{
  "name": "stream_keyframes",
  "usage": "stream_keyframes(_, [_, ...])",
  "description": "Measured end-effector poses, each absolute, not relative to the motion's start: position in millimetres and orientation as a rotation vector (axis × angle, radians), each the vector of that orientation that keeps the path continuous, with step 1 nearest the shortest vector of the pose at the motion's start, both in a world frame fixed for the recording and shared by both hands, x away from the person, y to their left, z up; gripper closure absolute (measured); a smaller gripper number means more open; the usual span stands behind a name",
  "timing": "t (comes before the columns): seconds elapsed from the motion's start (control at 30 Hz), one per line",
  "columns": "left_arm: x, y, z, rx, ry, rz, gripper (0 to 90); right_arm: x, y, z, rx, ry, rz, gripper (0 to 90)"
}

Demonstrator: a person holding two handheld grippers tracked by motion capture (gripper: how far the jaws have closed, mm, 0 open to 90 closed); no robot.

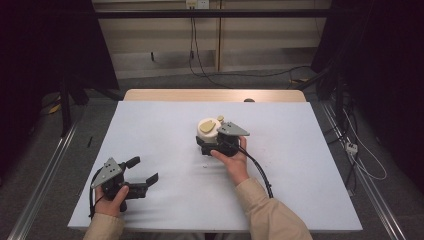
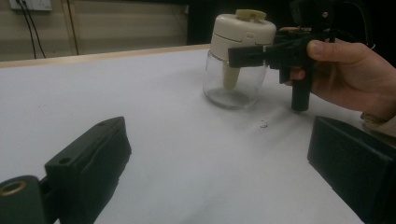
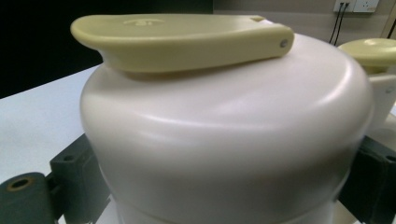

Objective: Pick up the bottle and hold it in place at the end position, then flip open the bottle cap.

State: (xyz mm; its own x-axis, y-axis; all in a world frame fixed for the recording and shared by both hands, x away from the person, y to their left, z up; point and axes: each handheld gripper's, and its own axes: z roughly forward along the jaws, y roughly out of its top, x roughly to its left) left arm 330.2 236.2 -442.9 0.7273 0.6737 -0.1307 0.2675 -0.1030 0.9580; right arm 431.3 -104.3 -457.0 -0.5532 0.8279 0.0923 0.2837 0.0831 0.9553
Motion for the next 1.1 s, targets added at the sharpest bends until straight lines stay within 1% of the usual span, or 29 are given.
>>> stream_keyframes(0.7, [330.0, 231.5, -441.8, 1.692, 0.761, 0.414, 4.7, 430.5, -103.7, -458.0, 1.077, 1.893, 1.476, 6.5])
stream_keyframes(1.1, [334.2, 218.4, -436.7, 1.701, 0.745, 0.38, 4.7, 430.3, -103.6, -458.0, 1.076, 1.895, 1.462, 6.4])
